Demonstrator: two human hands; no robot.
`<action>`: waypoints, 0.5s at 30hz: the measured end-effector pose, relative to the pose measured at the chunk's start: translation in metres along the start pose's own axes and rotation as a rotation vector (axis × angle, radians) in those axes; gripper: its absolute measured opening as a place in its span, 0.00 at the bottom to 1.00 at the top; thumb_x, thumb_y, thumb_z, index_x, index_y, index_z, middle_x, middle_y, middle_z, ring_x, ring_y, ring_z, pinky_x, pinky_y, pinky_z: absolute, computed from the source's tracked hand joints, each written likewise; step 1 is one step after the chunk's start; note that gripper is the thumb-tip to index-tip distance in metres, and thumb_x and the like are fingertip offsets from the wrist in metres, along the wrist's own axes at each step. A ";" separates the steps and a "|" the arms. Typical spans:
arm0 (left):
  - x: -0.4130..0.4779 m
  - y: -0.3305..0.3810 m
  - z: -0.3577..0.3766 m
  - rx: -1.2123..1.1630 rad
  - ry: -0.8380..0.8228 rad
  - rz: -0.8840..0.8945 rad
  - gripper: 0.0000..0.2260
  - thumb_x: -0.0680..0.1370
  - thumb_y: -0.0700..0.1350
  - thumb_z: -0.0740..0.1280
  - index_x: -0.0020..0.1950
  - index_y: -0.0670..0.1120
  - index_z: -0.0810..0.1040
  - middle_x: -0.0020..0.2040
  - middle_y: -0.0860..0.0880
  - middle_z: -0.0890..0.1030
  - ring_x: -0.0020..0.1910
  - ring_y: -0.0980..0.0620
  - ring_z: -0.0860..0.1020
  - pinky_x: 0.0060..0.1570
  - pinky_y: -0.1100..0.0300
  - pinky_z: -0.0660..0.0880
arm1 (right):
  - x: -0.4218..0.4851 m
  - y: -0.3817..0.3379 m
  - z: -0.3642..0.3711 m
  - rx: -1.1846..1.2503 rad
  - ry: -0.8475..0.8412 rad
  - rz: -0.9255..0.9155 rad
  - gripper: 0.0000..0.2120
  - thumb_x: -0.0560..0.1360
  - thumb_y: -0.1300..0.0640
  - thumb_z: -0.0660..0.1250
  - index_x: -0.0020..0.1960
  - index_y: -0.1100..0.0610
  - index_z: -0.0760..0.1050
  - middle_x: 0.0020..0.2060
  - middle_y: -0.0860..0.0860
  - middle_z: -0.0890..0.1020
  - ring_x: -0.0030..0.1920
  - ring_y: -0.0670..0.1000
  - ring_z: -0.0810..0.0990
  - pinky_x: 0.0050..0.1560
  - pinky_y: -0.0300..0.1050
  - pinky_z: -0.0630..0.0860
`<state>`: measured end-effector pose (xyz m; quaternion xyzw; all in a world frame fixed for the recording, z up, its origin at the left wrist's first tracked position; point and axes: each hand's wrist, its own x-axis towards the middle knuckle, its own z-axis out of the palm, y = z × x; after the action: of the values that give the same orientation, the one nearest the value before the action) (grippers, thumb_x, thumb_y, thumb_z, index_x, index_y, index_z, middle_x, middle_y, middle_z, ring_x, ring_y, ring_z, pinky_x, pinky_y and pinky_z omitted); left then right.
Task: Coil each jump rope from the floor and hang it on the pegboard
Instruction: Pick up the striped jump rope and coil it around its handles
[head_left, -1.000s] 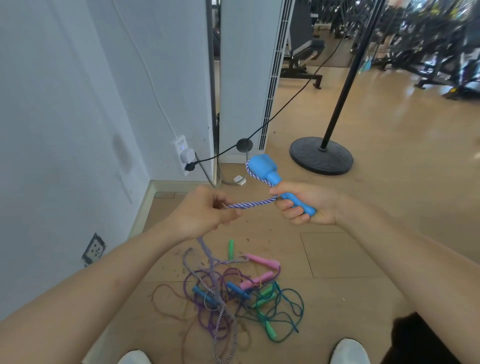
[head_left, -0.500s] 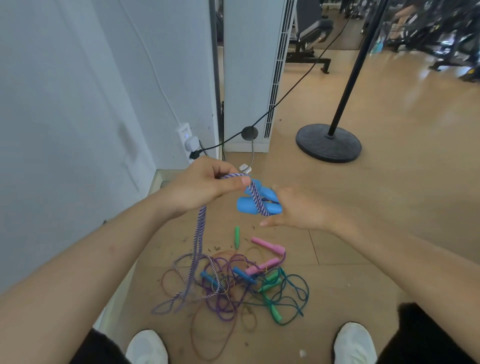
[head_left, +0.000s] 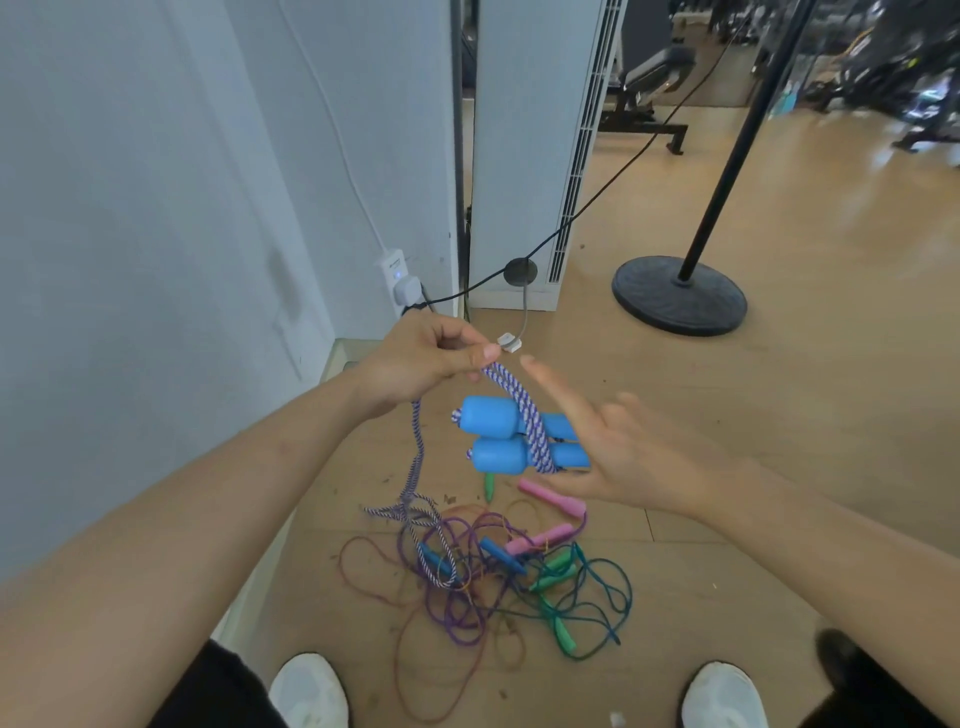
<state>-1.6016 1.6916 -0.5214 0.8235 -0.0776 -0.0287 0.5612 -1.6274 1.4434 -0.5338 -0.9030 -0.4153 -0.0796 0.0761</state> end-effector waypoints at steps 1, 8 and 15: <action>0.000 -0.001 -0.002 -0.007 -0.012 -0.021 0.09 0.77 0.46 0.73 0.49 0.40 0.85 0.31 0.50 0.81 0.28 0.58 0.70 0.30 0.67 0.65 | -0.002 0.001 0.001 0.003 0.032 -0.024 0.47 0.74 0.39 0.68 0.80 0.44 0.39 0.29 0.44 0.67 0.30 0.56 0.68 0.34 0.45 0.67; -0.004 -0.003 -0.006 0.025 -0.096 -0.061 0.10 0.75 0.47 0.74 0.49 0.42 0.85 0.35 0.47 0.84 0.36 0.46 0.70 0.32 0.60 0.65 | -0.008 0.010 0.007 0.023 0.090 -0.219 0.38 0.69 0.48 0.76 0.73 0.45 0.60 0.45 0.48 0.83 0.33 0.52 0.78 0.32 0.38 0.68; -0.007 -0.010 -0.007 -0.013 -0.138 -0.056 0.06 0.78 0.47 0.70 0.54 0.49 0.84 0.36 0.46 0.82 0.29 0.54 0.68 0.30 0.62 0.65 | -0.004 0.023 0.009 0.823 0.188 0.224 0.29 0.67 0.45 0.76 0.64 0.39 0.69 0.51 0.41 0.80 0.50 0.49 0.82 0.53 0.48 0.80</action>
<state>-1.6065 1.7027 -0.5287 0.8179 -0.0926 -0.1014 0.5587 -1.6121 1.4278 -0.5449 -0.8258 -0.3033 0.0193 0.4751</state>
